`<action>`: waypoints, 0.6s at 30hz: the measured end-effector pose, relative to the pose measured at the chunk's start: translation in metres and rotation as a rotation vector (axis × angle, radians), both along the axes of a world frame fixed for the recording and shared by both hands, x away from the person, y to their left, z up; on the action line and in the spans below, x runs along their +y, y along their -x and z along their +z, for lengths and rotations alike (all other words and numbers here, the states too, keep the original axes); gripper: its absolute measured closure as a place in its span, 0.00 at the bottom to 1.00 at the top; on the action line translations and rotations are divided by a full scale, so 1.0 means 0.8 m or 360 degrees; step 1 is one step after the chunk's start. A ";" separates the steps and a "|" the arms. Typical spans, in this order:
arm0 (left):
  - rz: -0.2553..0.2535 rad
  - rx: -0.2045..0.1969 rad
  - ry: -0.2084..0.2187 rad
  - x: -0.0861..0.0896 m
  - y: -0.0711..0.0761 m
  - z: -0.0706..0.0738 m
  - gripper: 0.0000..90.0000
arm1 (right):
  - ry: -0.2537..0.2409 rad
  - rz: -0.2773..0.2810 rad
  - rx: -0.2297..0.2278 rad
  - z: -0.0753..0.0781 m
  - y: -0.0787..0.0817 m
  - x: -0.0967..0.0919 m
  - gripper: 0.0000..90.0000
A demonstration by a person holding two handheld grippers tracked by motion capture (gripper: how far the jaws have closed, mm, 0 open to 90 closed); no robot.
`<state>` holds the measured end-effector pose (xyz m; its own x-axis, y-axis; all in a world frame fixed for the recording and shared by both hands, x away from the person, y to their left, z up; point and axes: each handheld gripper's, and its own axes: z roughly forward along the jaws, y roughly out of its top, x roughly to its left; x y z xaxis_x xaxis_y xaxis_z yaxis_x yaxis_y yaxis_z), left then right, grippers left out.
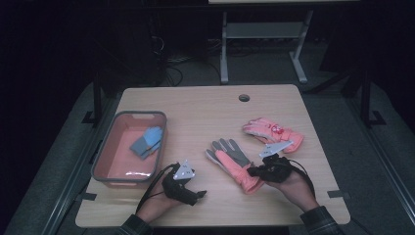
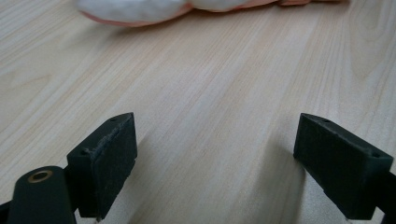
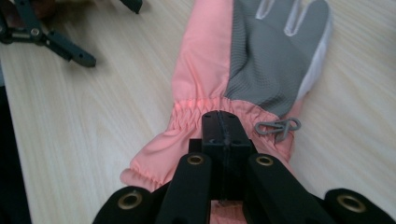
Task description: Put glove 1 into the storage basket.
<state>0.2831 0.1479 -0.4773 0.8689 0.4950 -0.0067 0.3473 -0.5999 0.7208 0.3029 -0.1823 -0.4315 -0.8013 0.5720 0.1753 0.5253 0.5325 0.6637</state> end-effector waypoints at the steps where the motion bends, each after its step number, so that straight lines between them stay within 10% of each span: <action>1: 0.0001 0.0000 0.0000 0.000 0.000 0.000 0.14 | -0.0007 -0.0006 0.0004 0.000 0.003 -0.004 1.00; 10: 0.0006 -0.0003 0.0009 -0.001 0.000 0.000 0.14 | -0.0072 -0.0013 -0.0049 0.016 -0.013 0.005 1.00; 18: 0.0001 0.0003 -0.0004 0.000 0.000 0.000 0.14 | 0.0021 -0.0001 -0.0013 0.000 -0.048 0.035 1.00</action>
<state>0.2833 0.1478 -0.4771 0.8685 0.4957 -0.0071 0.3492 -0.6015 0.7185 0.3411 -0.1540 -0.4313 -0.8025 0.5745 0.1612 0.5200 0.5410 0.6610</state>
